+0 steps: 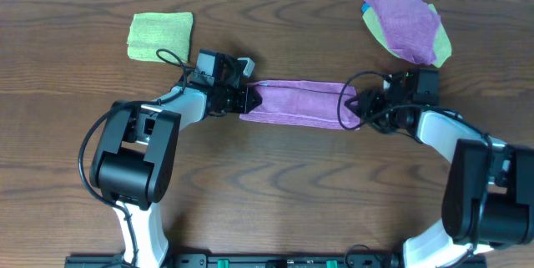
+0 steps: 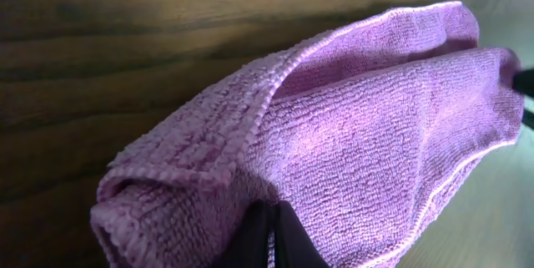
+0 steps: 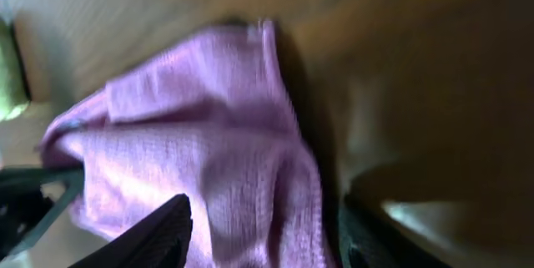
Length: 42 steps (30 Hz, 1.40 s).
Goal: Fold the cloth
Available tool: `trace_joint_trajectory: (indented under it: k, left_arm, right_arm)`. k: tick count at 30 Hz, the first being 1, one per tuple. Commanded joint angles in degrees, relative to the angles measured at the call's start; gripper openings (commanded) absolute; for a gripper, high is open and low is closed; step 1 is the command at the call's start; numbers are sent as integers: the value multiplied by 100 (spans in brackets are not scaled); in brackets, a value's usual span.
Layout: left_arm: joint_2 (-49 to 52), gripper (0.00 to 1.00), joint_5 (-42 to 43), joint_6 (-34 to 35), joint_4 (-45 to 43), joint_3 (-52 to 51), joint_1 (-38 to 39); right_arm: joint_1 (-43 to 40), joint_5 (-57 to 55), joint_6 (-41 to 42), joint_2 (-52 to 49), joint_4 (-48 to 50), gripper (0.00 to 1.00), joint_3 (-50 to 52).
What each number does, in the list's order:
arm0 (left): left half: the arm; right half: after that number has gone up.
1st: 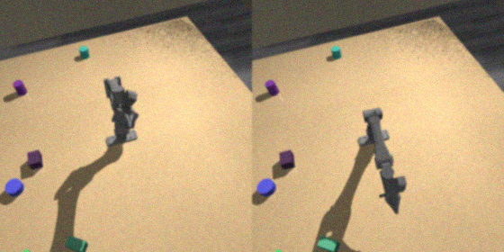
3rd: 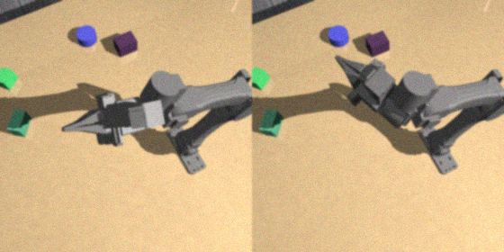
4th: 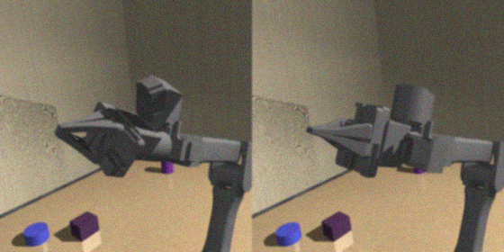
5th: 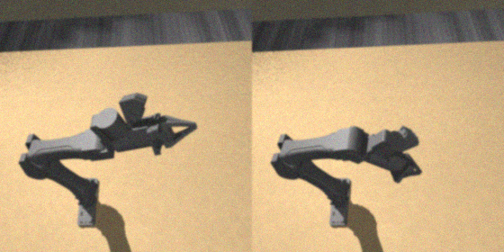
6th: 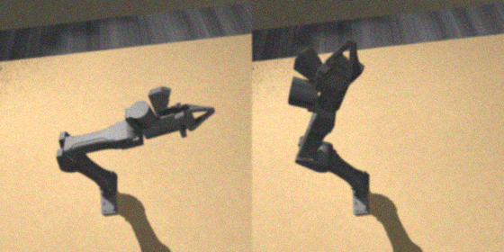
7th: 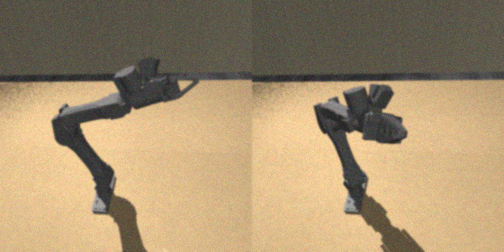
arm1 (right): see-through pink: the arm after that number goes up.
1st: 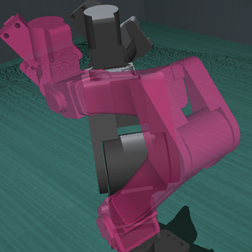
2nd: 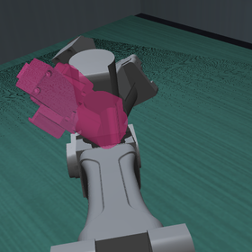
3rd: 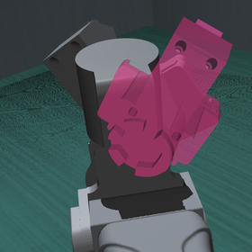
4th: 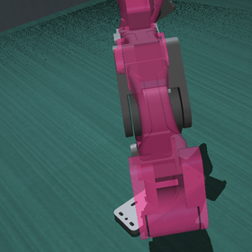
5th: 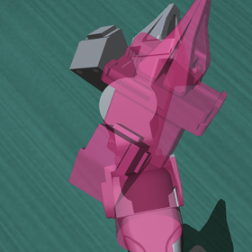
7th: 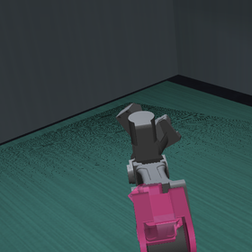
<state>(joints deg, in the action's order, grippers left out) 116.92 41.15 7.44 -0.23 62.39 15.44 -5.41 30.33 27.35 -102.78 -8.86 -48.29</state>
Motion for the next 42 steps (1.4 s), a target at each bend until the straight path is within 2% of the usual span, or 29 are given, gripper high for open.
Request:
trace_joint_trajectory:
  k: [1, 10, 19, 22, 32, 37, 42]
  left_arm:
    - [94, 6, 94, -98, 44, 79, 9]
    - [94, 6, 92, -101, 39, 79, 9]
    - [94, 6, 92, -101, 42, 79, 9]
    - [94, 6, 92, -101, 42, 79, 9]
    - [94, 6, 92, -101, 44, 79, 7]
    - [94, 6, 92, -101, 42, 79, 7]
    - [94, 6, 92, -101, 42, 79, 9]
  right_arm:
    - [59, -1384, -129, -472, 33, 61, 330]
    - [433, -1384, -105, -481, -214, 63, 330]
    - [496, -1403, -61, -492, -619, 66, 330]
    - [498, -1220, -15, -516, -474, 68, 330]
    - [485, -605, 221, -988, -170, 64, 332]
    - [466, -767, 103, -1029, -671, 62, 330]
    - [234, -1451, -74, -1025, -1309, 68, 236]
